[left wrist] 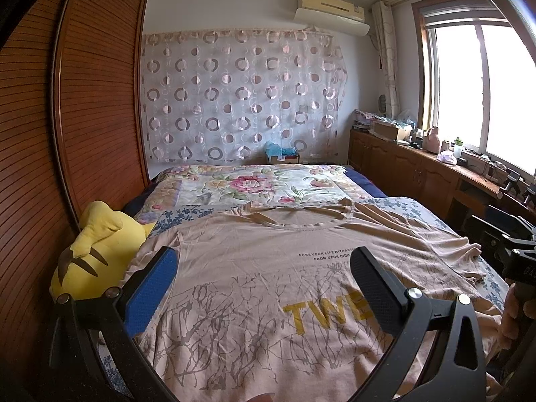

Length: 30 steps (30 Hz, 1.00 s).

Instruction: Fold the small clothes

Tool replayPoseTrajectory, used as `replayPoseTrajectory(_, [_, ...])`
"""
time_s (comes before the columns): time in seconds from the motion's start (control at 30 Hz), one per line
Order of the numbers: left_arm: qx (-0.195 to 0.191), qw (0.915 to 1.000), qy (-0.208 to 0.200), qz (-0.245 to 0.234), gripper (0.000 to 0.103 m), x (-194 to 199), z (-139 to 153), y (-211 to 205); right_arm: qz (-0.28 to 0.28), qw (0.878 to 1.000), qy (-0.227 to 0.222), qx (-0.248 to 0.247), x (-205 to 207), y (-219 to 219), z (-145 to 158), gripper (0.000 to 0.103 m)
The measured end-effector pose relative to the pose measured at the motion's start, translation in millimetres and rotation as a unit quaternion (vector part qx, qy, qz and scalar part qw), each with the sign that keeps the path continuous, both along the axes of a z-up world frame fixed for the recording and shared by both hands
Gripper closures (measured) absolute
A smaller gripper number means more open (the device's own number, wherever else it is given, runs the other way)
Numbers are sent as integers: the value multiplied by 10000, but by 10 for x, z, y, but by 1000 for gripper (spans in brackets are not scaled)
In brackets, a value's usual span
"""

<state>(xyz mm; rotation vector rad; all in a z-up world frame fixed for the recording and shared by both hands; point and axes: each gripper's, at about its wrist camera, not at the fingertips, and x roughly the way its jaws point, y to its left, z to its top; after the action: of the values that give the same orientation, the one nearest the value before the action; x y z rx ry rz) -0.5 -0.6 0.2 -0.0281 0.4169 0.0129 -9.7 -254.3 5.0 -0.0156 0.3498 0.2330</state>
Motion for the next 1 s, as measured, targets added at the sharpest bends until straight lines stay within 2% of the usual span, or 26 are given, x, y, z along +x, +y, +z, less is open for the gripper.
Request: replayPoseTrajectory(1.0, [3, 10000, -35, -1, 0, -1, 0, 0, 1, 10000, -72, 11, 0, 7, -13, 0])
